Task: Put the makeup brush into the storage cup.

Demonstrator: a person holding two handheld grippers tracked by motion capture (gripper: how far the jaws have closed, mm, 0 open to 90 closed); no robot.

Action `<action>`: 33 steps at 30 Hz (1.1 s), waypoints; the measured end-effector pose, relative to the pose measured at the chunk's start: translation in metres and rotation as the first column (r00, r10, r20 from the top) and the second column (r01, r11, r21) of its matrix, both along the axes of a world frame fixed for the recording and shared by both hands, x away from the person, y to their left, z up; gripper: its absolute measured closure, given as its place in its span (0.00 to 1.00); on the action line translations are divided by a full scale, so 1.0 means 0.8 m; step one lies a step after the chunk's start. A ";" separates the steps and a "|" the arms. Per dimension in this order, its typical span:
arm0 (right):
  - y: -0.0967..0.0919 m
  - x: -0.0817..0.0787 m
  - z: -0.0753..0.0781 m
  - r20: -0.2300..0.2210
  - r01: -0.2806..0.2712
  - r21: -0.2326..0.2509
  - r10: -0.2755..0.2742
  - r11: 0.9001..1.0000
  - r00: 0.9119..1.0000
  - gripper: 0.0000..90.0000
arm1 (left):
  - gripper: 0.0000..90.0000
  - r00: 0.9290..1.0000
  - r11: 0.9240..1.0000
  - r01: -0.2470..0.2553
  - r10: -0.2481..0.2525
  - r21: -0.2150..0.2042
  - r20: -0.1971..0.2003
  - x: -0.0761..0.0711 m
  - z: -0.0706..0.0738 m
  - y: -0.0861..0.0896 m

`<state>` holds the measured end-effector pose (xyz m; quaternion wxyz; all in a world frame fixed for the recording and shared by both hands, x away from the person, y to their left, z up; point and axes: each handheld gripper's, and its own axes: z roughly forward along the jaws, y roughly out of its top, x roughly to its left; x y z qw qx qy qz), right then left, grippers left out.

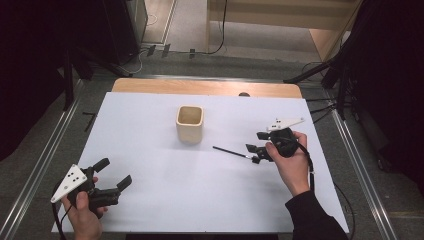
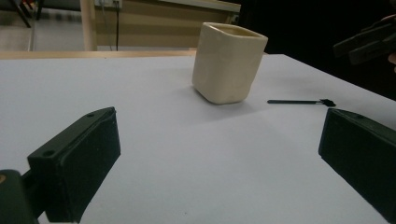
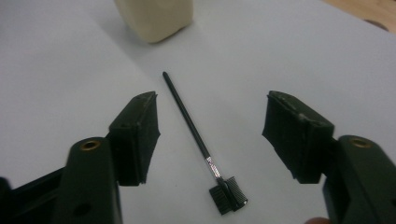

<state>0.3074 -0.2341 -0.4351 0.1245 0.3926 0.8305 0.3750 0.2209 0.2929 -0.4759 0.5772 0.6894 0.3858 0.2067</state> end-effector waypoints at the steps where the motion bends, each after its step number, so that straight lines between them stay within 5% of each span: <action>1: 0.005 0.008 -0.002 -0.035 -0.033 -0.028 0.032 0.999 0.999 0.50 | 0.00 1.000 1.000 0.001 -0.001 -0.001 0.000 0.000 0.000 0.000; 5: 0.011 0.018 -0.004 -0.080 -0.076 -0.043 0.072 0.996 0.994 0.57 | 0.00 1.000 1.000 0.004 -0.004 0.000 -0.002 0.000 -0.001 -0.002; 10: 0.027 0.031 -0.011 -0.111 -0.130 -0.121 0.116 0.984 0.987 0.69 | 0.00 1.000 1.000 0.010 -0.010 0.000 -0.001 0.000 -0.001 -0.004; 12: 0.037 0.035 -0.016 -0.139 -0.161 -0.169 0.138 0.972 0.981 0.73 | 0.00 1.000 1.000 0.010 -0.010 0.002 -0.002 0.000 -0.001 -0.004; 13: 0.045 0.039 -0.020 -0.157 -0.186 -0.214 0.154 0.959 0.975 0.75 | 0.00 1.000 1.000 0.010 -0.010 0.001 -0.002 0.000 -0.001 -0.004; 15: 0.048 0.041 -0.022 -0.163 -0.198 -0.236 0.162 0.951 0.973 0.76 | 0.00 1.000 1.000 0.010 -0.010 0.001 -0.003 0.000 -0.001 -0.004; 16: 0.054 0.046 -0.027 -0.199 -0.227 -0.256 0.178 0.940 0.964 0.77 | 0.00 1.000 1.000 0.010 -0.010 0.000 -0.004 0.000 -0.001 -0.004; 24: 0.067 0.060 -0.044 -0.305 -0.289 -0.313 0.192 0.905 0.933 0.83 | 0.00 1.000 1.000 0.007 -0.007 -0.004 -0.004 0.001 -0.001 -0.001; 33: 0.067 0.066 -0.057 -0.349 -0.289 -0.349 0.163 0.892 0.923 0.88 | 0.00 1.000 1.000 0.012 -0.012 0.007 -0.007 0.001 -0.001 -0.003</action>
